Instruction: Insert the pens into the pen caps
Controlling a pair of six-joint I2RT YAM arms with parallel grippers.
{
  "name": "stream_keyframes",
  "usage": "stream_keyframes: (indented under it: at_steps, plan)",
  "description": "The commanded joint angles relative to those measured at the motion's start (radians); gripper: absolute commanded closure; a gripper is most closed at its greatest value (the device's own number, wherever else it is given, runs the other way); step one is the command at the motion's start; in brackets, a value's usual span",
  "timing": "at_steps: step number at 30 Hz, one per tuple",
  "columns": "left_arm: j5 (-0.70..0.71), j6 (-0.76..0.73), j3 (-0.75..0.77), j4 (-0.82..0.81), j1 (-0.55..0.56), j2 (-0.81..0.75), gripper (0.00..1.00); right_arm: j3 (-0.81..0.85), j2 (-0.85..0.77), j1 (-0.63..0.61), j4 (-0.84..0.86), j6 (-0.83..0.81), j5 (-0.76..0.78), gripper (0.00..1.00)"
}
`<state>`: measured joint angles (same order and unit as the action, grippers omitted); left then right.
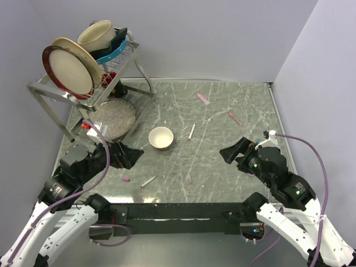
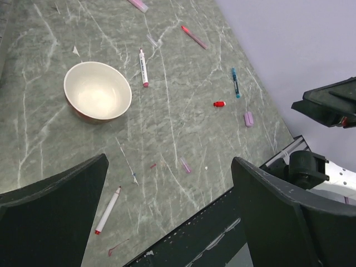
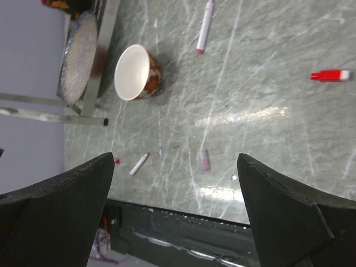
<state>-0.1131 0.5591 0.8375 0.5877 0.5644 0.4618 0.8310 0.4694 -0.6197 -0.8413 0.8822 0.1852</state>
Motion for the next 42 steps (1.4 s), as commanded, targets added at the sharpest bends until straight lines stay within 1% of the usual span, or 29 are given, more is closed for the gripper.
stream_keyframes:
  at_steps: [1,4,5,7,8,9,10,11,12,14,15,16,17,18,21,22,23,24,27,29,32,37,39,42]
  plan:
    - [-0.014,-0.03,0.0,-0.037,0.003,0.005,0.0,0.049,0.012,-0.006,-0.042,0.035,0.134,0.0]
    - [-0.011,-0.033,-0.009,-0.04,0.003,0.002,0.01,0.068,0.043,-0.006,-0.074,0.034,0.232,0.0]
    - [-0.017,-0.036,-0.014,-0.049,0.003,0.001,0.01,0.082,0.084,-0.006,-0.081,0.025,0.268,0.0]
    - [-0.017,-0.041,-0.028,-0.06,0.003,-0.002,0.01,0.106,0.147,-0.003,-0.106,-0.018,0.402,0.0]
    - [-0.011,-0.042,-0.038,-0.071,0.003,-0.003,0.01,0.146,0.225,0.017,-0.126,-0.023,0.445,0.0]
    - [-0.008,-0.045,-0.043,-0.077,0.003,-0.005,0.0,0.166,0.263,0.035,-0.149,-0.057,0.486,0.0]
    - [-0.005,-0.048,-0.047,-0.083,0.003,-0.005,0.01,0.183,0.299,0.057,-0.148,-0.081,0.485,0.0]
    - [-0.007,-0.053,-0.06,-0.098,0.003,-0.008,0.01,0.2,0.355,0.086,-0.139,-0.112,0.476,0.0]
    - [-0.007,-0.054,-0.069,-0.106,0.003,-0.009,0.01,0.198,0.376,0.157,-0.107,-0.171,0.429,0.0]
    - [-0.019,-0.059,-0.092,-0.124,0.002,-0.009,0.01,0.169,0.42,0.272,-0.064,-0.233,0.325,0.02]
    - [-0.025,-0.06,-0.095,-0.134,0.002,-0.011,0.01,0.152,0.431,0.404,-0.021,-0.282,0.263,0.05]
    - [-0.031,-0.061,-0.097,-0.132,0.002,-0.008,0.01,0.108,0.437,0.46,0.002,-0.305,0.135,0.13]
    - [-0.033,-0.057,-0.098,-0.135,0.002,-0.002,0.0,0.088,0.455,0.506,0.024,-0.325,0.094,0.16]
    - [-0.042,-0.056,-0.1,-0.134,0.002,0.0,0.01,0.071,0.468,0.581,0.048,-0.347,0.068,0.25]
    - [-0.031,-0.053,-0.1,-0.129,0.002,0.005,0.01,0.023,0.538,0.658,0.1,-0.37,0.027,0.35]
    - [-0.023,-0.051,-0.1,-0.127,0.002,0.003,0.01,0.016,0.582,0.693,0.116,-0.371,0.011,0.36]
    - [-0.016,-0.047,-0.1,-0.126,0.002,-0.002,0.01,0.014,0.607,0.702,0.148,-0.37,-0.006,0.37]
    - [-0.011,-0.045,-0.1,-0.124,0.002,-0.003,0.01,0.014,0.632,0.709,0.16,-0.368,-0.001,0.41]
    - [-0.014,-0.044,-0.103,-0.124,0.002,-0.034,0.01,0.036,0.765,0.761,0.189,-0.367,0.019,0.45]
    - [-0.007,-0.041,-0.107,-0.124,0.002,-0.048,0.01,0.048,0.808,0.797,0.221,-0.371,-0.003,0.48]
    - [0.001,-0.041,-0.113,-0.129,0.002,-0.075,0.01,0.054,0.865,0.863,0.283,-0.4,-0.12,0.5]
    - [0.013,-0.039,-0.114,-0.124,0.002,-0.087,0.0,0.054,0.957,0.923,0.33,-0.426,-0.139,0.51]
    - [0.013,-0.037,-0.112,-0.124,0.002,-0.092,0.01,0.068,1.006,0.928,0.343,-0.44,-0.177,0.51]
    - [0.013,-0.044,-0.113,-0.127,0.002,-0.089,0.01,0.1,1.06,0.928,0.338,-0.463,-0.182,0.53]
